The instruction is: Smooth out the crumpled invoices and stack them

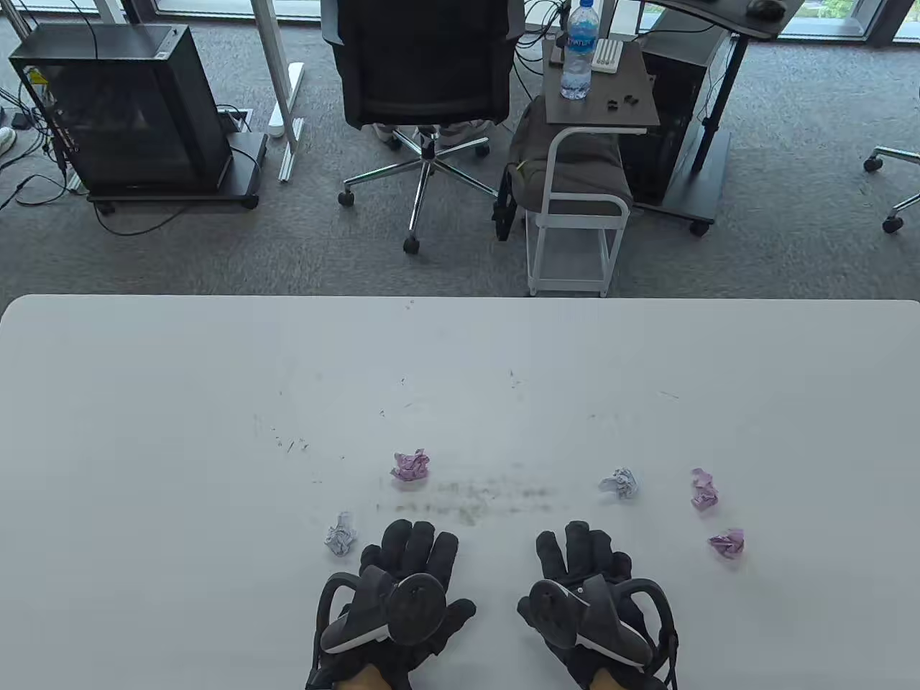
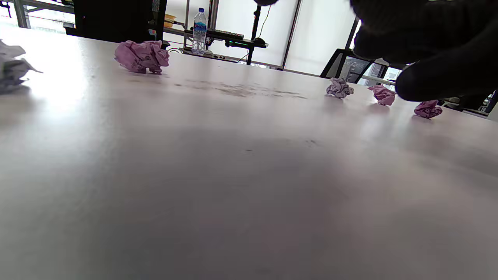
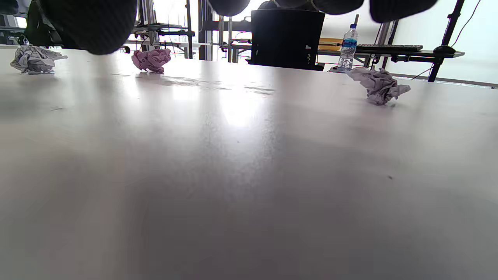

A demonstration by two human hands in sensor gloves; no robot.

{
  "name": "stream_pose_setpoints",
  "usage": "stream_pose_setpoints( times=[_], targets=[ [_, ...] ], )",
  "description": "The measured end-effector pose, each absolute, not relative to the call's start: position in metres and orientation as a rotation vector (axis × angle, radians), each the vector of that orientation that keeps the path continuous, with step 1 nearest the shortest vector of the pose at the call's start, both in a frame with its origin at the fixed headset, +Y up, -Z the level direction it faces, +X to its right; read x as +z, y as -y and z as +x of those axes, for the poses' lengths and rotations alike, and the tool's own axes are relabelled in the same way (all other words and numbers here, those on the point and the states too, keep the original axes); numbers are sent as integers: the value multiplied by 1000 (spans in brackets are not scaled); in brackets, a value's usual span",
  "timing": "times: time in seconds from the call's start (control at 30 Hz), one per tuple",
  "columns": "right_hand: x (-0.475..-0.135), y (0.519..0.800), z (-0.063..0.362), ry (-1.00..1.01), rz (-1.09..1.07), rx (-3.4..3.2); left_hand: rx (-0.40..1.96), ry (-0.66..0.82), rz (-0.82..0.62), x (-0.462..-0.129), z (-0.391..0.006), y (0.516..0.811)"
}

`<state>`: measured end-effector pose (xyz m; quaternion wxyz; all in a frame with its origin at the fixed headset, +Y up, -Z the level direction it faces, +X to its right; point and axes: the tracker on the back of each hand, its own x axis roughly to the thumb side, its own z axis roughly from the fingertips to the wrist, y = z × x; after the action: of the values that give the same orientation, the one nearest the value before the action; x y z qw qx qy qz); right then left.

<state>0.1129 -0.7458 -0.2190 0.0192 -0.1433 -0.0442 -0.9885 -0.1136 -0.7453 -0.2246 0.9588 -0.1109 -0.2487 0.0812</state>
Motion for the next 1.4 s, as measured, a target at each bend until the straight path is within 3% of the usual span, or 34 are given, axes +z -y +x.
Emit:
stream_pose_setpoints(
  times=[0.67,0.87,1.0,1.13,1.4],
  targets=[
    [-219,743,121,151,-453,-3182,242,367,-157,-231,-140,738],
    [-219,738,126,129,-445,-3239,342,133,-352,-244,-180,754],
    [-221,739,127,180,-495,-3261,337,14,-372,-253,-207,766],
    [-221,739,127,191,-518,-3281,389,-42,-412,-262,-216,781],
    [-224,742,126,244,-544,-3308,189,-23,-391,-267,-203,782]
  ],
)
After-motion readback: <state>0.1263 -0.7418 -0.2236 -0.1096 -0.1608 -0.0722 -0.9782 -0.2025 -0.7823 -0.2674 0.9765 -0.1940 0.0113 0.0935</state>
